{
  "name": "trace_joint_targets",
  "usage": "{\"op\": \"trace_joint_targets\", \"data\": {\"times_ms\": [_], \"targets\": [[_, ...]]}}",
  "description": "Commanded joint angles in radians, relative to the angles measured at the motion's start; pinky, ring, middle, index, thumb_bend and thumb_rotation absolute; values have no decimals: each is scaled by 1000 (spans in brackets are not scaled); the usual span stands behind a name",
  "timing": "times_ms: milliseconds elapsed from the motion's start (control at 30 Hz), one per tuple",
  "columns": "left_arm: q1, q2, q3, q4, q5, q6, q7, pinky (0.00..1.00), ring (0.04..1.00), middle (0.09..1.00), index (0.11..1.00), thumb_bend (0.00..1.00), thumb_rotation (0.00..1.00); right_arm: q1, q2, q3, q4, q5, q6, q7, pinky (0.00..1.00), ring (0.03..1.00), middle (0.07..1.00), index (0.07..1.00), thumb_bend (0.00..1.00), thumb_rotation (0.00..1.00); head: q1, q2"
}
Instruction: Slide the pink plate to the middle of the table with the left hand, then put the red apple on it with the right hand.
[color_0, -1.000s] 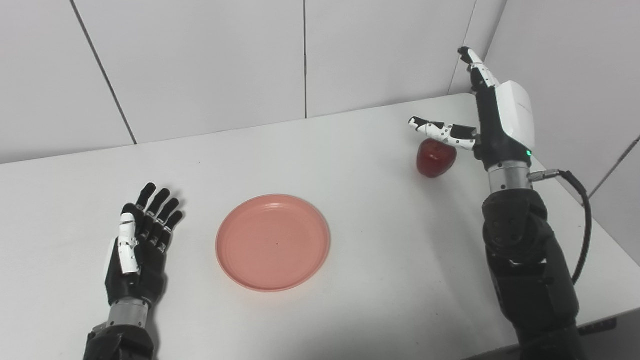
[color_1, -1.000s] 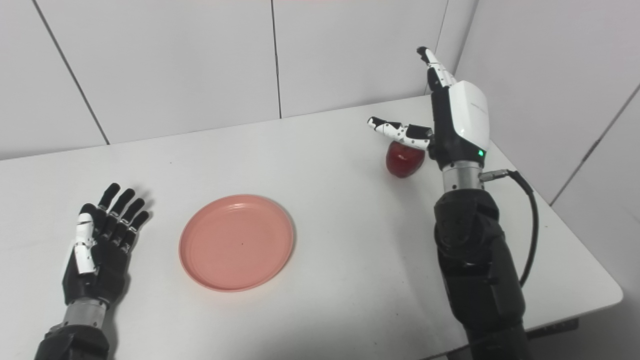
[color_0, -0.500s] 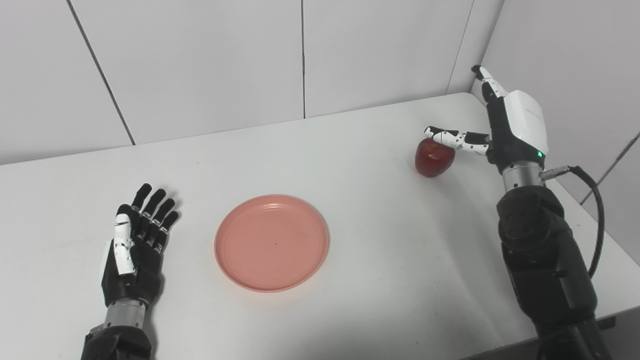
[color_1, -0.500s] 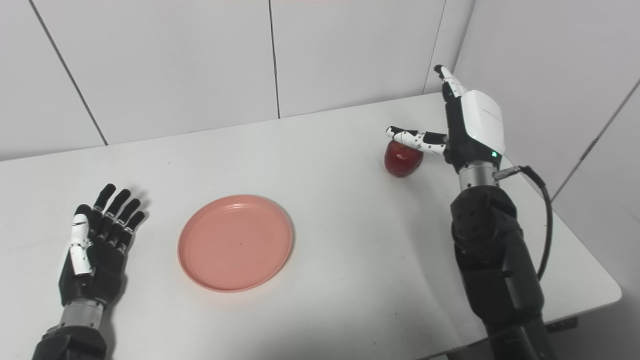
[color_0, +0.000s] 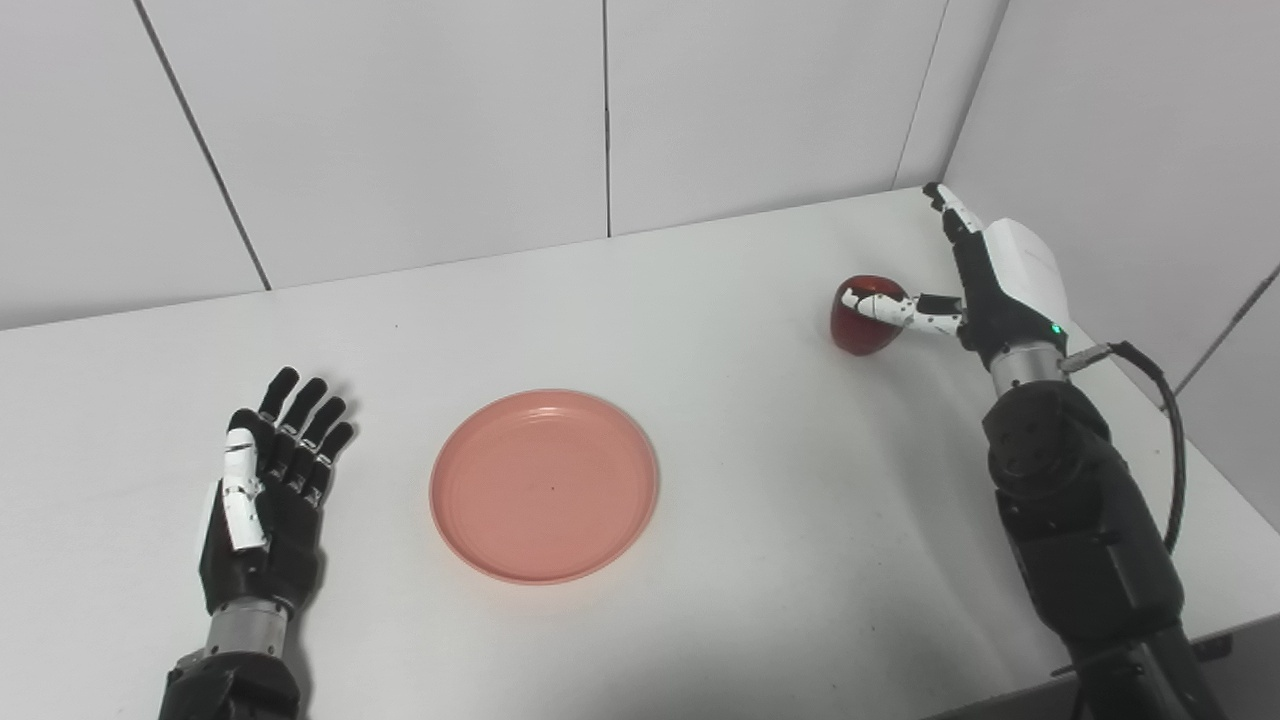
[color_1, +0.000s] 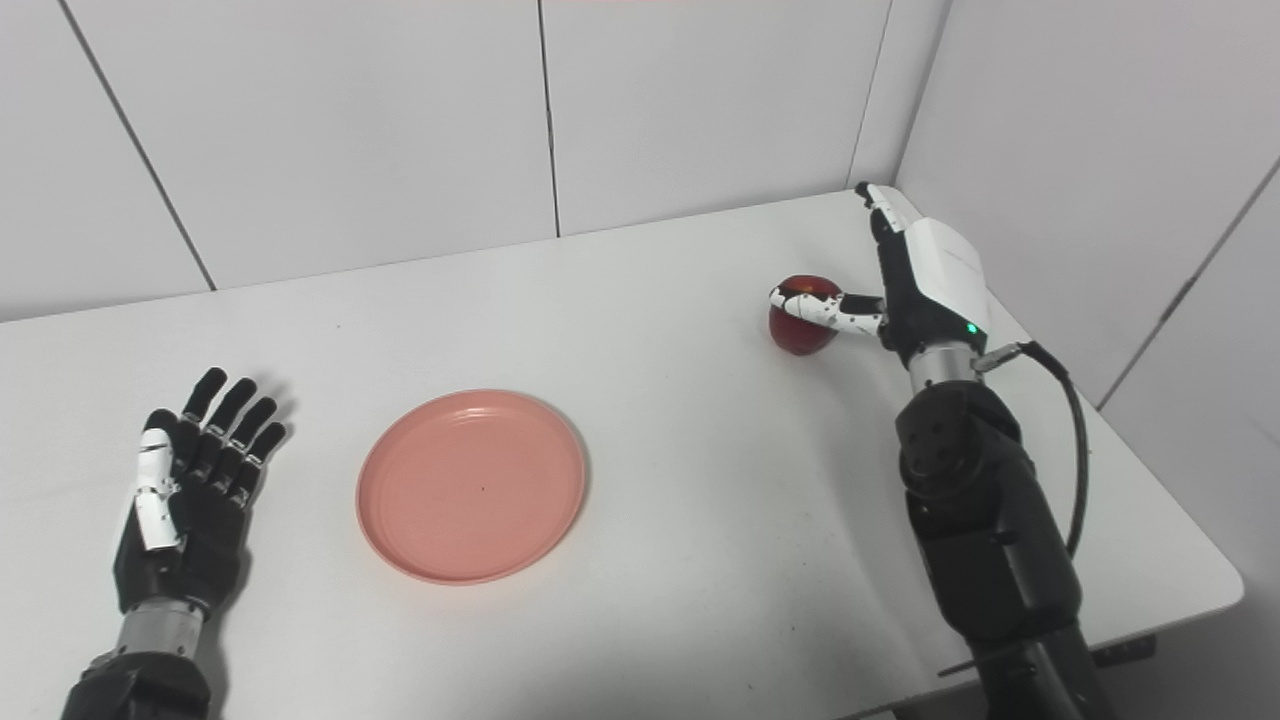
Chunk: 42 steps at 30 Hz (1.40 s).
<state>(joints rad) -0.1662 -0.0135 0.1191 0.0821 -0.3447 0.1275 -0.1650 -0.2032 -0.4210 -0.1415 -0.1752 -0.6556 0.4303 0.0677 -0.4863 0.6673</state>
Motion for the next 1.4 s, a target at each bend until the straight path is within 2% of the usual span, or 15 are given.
{"op": "trace_joint_targets", "data": {"times_ms": [0, 167, 367, 600, 833, 1367], "targets": [[9, 6, 2, 14, 1, 33, 18, 902, 886, 895, 881, 363, 1000, -36, -27, 2, -18, -7, -10, -24, 764, 852, 896, 915, 1000, 531, 0, 0], [11, 5, 1, 3, 3, 42, 21, 900, 882, 891, 877, 361, 1000, -39, -30, 6, 12, 6, -15, -29, 762, 855, 898, 921, 1000, 553, 0, 0], [9, 9, 4, 9, 2, 36, 18, 894, 879, 888, 873, 362, 1000, -44, -19, 19, 11, 7, 14, -16, 759, 869, 919, 932, 1000, 560, 1, 2], [8, 8, 6, 7, 0, 40, 19, 901, 887, 894, 877, 360, 1000, -54, -13, 27, 36, 9, 20, -24, 752, 872, 926, 928, 1000, 510, 2, 5], [11, 12, 5, 9, 2, 35, 15, 902, 887, 897, 881, 361, 1000, -66, -16, 30, 66, 13, 29, -21, 748, 874, 929, 926, 1000, 508, 2, 8], [16, 12, 5, 4, -1, 40, 15, 897, 885, 892, 875, 364, 1000, -94, -25, 43, 129, 25, 37, -16, 760, 876, 919, 929, 1000, 544, 2, 13]]}}
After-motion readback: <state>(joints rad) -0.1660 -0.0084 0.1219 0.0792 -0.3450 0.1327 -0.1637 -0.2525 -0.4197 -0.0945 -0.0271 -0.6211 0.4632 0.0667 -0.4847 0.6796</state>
